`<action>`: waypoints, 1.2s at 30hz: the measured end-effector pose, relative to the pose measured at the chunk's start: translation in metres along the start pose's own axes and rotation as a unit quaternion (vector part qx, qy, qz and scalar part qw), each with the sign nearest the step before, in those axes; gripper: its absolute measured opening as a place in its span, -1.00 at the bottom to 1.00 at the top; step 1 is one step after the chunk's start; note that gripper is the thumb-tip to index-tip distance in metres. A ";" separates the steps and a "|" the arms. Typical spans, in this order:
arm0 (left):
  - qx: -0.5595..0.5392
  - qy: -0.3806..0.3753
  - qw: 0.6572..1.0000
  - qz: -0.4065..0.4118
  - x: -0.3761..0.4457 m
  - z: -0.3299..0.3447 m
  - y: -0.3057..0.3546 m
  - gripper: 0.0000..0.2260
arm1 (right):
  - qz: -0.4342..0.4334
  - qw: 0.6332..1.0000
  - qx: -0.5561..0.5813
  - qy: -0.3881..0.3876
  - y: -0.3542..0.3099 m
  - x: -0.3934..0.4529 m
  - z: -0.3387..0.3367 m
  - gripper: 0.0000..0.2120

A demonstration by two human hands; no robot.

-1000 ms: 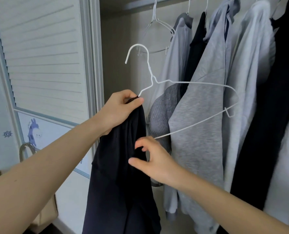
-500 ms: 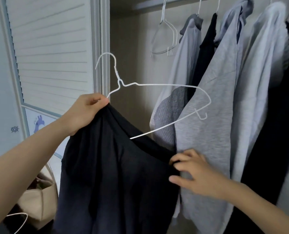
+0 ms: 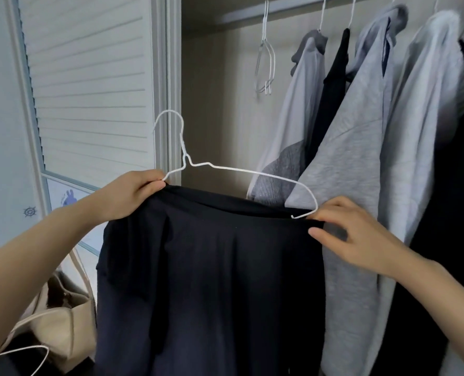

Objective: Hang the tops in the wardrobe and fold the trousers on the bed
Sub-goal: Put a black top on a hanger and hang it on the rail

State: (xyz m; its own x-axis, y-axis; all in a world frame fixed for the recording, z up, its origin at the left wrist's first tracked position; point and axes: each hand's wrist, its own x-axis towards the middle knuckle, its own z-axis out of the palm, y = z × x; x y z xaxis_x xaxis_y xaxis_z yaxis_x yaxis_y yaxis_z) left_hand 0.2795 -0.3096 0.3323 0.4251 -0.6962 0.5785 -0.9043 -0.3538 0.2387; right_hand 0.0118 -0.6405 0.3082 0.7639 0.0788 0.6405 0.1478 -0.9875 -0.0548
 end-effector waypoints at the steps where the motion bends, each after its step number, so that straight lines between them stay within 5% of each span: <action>1: 0.001 -0.003 1.000 -0.001 0.000 -0.003 -0.001 -0.63 | -0.007 1.000 -0.014 -0.004 -0.002 0.002 -0.003 -0.64; 5: 0.032 -0.025 0.999 0.004 0.002 -0.008 0.000 -0.52 | -0.032 0.997 -0.069 0.007 -0.010 0.016 -0.013 -0.70; 10: 0.033 -0.018 0.998 0.047 0.009 0.003 0.054 -0.71 | -0.016 0.999 0.029 0.019 -0.047 0.042 0.003 -0.77; 14: -0.046 -0.017 0.995 0.086 0.017 0.013 0.091 -0.82 | -0.006 0.997 0.069 0.046 -0.075 0.058 0.021 -0.96; 17: -0.136 0.002 0.990 0.036 0.014 0.005 0.086 -0.84 | 0.071 0.974 0.175 0.122 -0.077 0.055 0.017 -0.84; 20: -0.189 0.010 0.981 -0.032 0.004 -0.003 0.062 -0.75 | 0.119 0.963 0.234 0.059 -0.072 0.054 0.005 -0.71; 26: -0.251 0.007 0.961 -0.115 -0.020 -0.011 0.017 -0.36 | 0.067 0.976 0.200 -0.059 -0.054 0.052 -0.037 -0.77; 29: -0.246 0.004 0.962 -0.120 -0.018 -0.010 0.018 -0.49 | 0.040 0.972 0.195 -0.125 -0.059 0.055 -0.042 -0.81; 32: -0.217 0.017 0.969 -0.118 -0.009 -0.003 0.026 -0.65 | 0.049 0.967 0.244 -0.063 -0.066 0.059 -0.042 -0.83; 36: -0.271 0.006 0.956 -0.112 -0.005 0.001 0.048 -0.55 | 0.116 0.972 0.203 0.025 -0.062 0.064 -0.036 -0.77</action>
State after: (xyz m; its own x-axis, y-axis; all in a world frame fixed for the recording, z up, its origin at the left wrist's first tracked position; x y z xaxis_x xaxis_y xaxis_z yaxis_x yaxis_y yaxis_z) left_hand 0.2341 -0.3237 0.3403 0.6124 -0.6326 0.4741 -0.6793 -0.1145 0.7248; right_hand 0.0288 -0.5796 0.3800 0.7761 -0.1567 0.6109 0.2185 -0.8419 -0.4935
